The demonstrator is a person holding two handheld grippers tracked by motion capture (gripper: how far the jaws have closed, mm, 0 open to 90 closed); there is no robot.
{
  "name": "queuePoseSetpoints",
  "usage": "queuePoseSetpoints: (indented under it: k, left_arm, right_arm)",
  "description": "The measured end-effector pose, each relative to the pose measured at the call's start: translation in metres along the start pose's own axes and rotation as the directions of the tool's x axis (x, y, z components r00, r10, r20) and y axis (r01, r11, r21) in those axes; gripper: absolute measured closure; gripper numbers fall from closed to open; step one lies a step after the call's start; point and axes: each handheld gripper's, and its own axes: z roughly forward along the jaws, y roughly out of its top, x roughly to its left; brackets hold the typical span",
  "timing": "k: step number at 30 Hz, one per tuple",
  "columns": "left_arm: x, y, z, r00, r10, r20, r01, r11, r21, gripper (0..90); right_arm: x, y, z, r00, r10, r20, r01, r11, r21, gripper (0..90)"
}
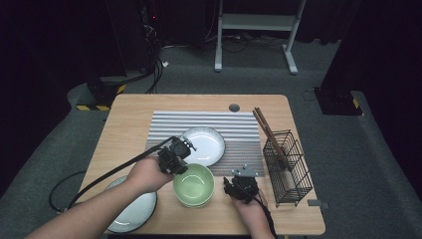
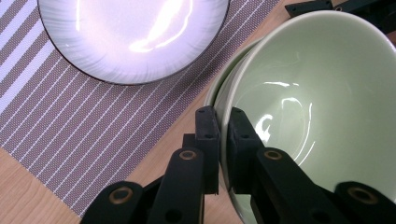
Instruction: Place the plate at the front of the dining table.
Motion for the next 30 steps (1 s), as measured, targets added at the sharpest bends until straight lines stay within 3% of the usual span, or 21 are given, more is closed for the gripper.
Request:
queuePoseSetpoints:
  k: [17, 22, 30]
  left_arm:
    - [0.005, -0.004, -0.01, 0.998, -0.023, 0.06, 0.026, 0.9981, -0.057, 84.4]
    - [0.006, -0.004, -0.011, 0.9978, -0.027, 0.06, 0.031, 0.9972, -0.068, 84.4]
    - [0.013, -0.008, -0.014, 0.9933, -0.066, 0.095, 0.075, 0.9923, -0.098, 84.3]
  right_arm:
    - [0.0, 0.0, 0.0, 1.0, -0.002, 0.002, 0.002, 1.0, 0.0, 38.3]
    - [0.0, 0.0, 0.0, 1.0, -0.001, 0.0, 0.001, 1.0, -0.001, 38.3]
    - [0.0, 0.0, 0.0, 1.0, -0.005, 0.001, 0.005, 1.0, -0.002, 38.3]
